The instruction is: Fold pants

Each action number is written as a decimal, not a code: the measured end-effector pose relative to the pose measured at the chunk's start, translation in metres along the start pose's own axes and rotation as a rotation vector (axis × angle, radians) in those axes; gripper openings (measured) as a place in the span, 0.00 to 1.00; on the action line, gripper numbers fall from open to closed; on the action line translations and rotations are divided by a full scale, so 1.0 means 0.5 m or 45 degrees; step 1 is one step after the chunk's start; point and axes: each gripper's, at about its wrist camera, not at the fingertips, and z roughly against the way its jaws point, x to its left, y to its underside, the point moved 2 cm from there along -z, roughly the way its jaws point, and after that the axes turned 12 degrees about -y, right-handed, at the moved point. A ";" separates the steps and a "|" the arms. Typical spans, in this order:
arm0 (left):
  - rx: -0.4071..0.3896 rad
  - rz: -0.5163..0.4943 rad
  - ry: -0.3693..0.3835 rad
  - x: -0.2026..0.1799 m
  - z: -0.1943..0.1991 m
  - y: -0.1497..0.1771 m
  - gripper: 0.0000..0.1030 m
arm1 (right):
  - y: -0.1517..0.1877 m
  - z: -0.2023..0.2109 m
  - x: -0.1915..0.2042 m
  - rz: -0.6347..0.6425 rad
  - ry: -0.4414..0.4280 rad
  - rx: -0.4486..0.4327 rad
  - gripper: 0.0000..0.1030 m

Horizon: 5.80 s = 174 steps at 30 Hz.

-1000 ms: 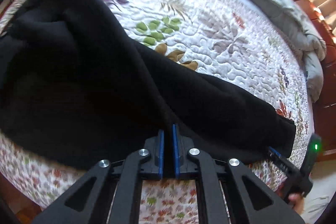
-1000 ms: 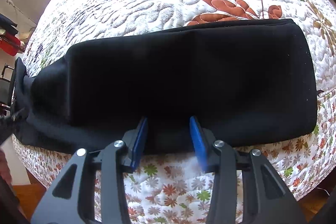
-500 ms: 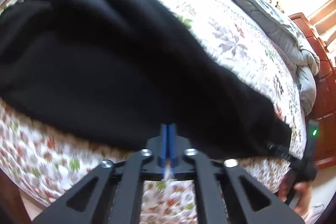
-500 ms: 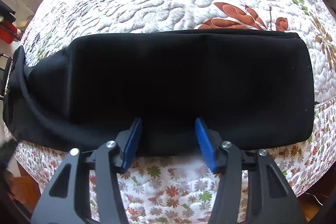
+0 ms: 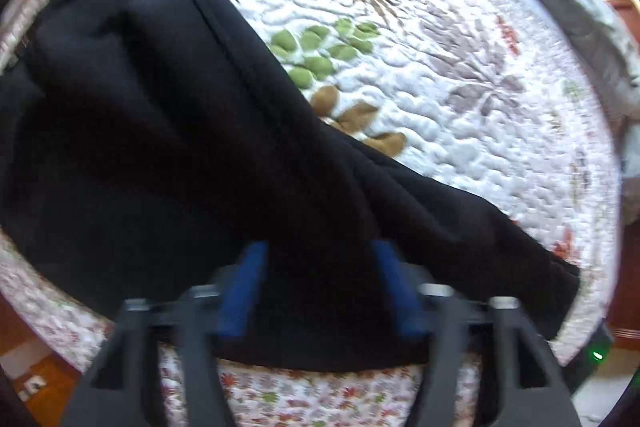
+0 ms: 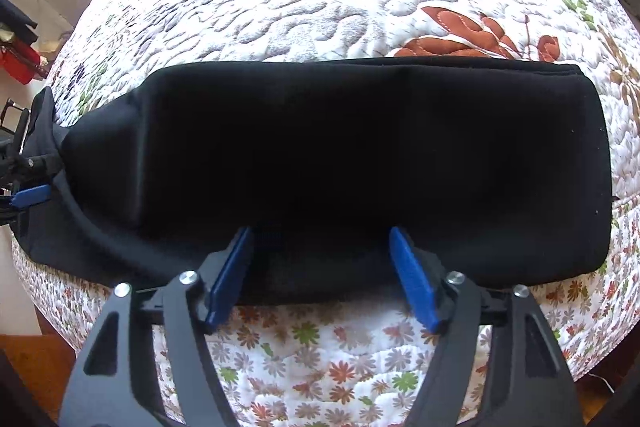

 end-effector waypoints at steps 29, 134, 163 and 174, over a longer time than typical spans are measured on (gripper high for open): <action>-0.252 0.205 0.238 0.187 -0.019 0.168 0.00 | -0.045 -0.035 0.334 0.388 -0.494 0.116 0.61; -0.316 0.529 0.307 0.505 -0.030 0.102 0.29 | 0.064 0.145 -0.206 -0.336 -0.187 -0.105 0.44; -0.331 0.230 0.249 0.305 -0.032 0.134 0.35 | 0.039 0.159 -0.343 -0.562 -0.133 -0.295 0.08; -0.331 0.099 0.234 0.321 0.071 0.135 0.47 | -0.002 0.338 -0.129 -0.056 0.178 -0.402 0.43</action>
